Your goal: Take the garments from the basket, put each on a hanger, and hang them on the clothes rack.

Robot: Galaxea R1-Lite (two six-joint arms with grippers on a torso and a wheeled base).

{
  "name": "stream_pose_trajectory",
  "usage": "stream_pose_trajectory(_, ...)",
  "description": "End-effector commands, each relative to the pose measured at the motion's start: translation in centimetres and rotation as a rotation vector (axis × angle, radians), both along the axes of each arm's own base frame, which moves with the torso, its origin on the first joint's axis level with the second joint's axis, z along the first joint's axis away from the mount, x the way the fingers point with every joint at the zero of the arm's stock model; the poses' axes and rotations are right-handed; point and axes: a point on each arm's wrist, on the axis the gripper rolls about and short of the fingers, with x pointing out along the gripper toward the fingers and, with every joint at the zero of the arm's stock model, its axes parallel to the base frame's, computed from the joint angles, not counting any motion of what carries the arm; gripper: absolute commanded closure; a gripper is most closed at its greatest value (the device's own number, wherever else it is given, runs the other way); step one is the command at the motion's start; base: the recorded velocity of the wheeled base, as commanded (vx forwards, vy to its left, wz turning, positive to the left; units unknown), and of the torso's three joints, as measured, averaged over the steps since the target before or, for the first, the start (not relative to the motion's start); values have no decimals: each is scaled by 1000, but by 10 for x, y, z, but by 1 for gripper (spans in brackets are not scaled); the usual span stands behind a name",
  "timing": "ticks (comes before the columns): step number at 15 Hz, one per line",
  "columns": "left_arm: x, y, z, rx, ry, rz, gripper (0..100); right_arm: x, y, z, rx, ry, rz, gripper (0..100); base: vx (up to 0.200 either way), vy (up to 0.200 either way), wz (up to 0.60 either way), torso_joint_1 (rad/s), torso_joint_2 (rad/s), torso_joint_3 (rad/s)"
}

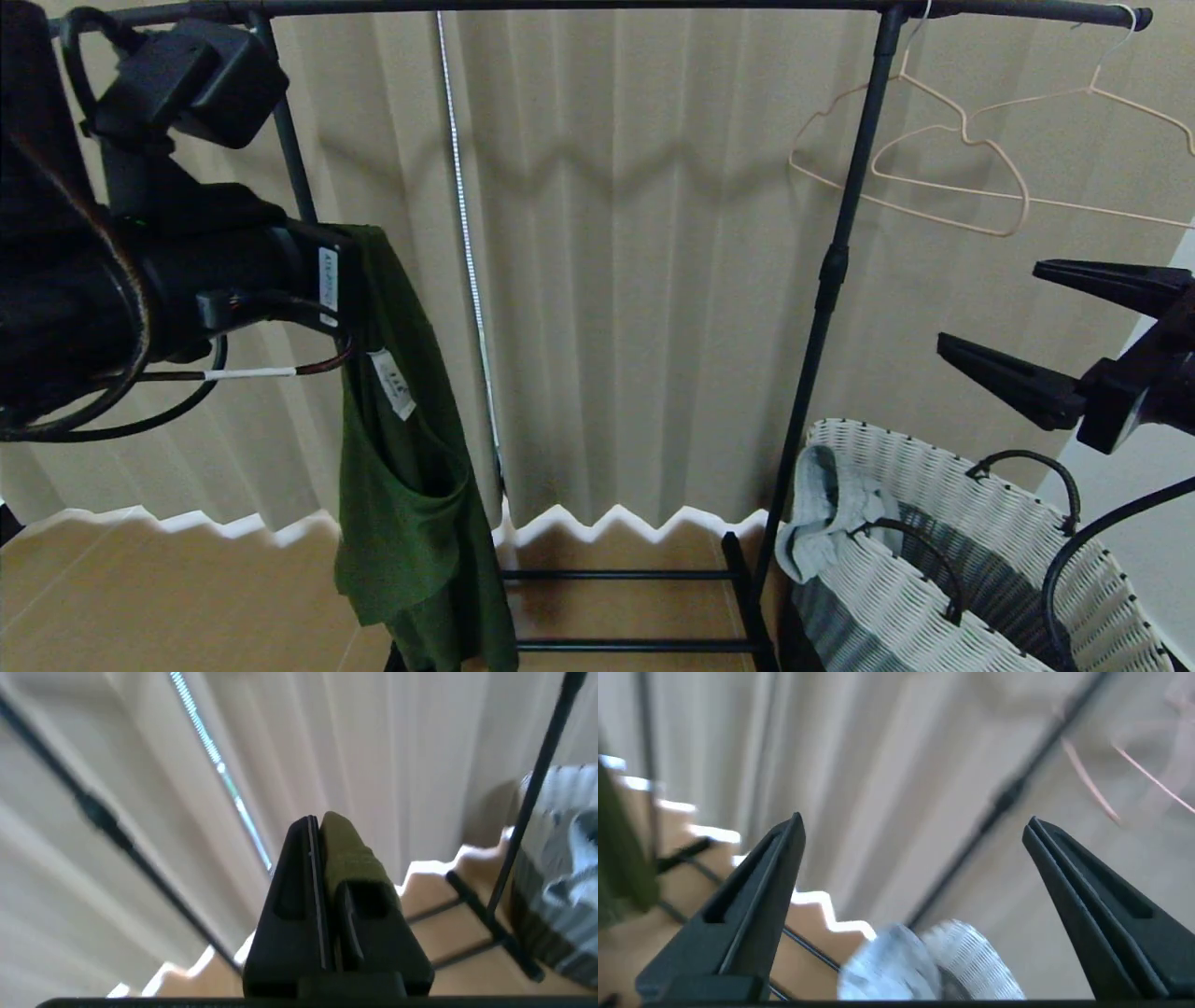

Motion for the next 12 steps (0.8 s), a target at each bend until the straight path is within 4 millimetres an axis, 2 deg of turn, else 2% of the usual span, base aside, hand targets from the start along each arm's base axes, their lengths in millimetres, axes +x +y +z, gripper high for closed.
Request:
stream_pose_trajectory(1,-14,16,-3,-3,-4,34,100,-2,-20,-4,-3,-6,-108,0,0,0,0,0,0,0)
stream_pose_trajectory(6,-20,24,-16,-34,17,27,100,0,-38,-9,7,-1,-213,0,0,0,0,0,0,0)
stream_pose_trajectory(9,-31,28,-25,-27,31,21,100,-5,-41,-22,-4,35,-243,0,0,0,0,0,0,0)
stream_pose_trajectory(12,-31,28,-25,-27,31,21,100,-4,-43,-28,-32,54,-350,0,0,0,0,0,0,0)
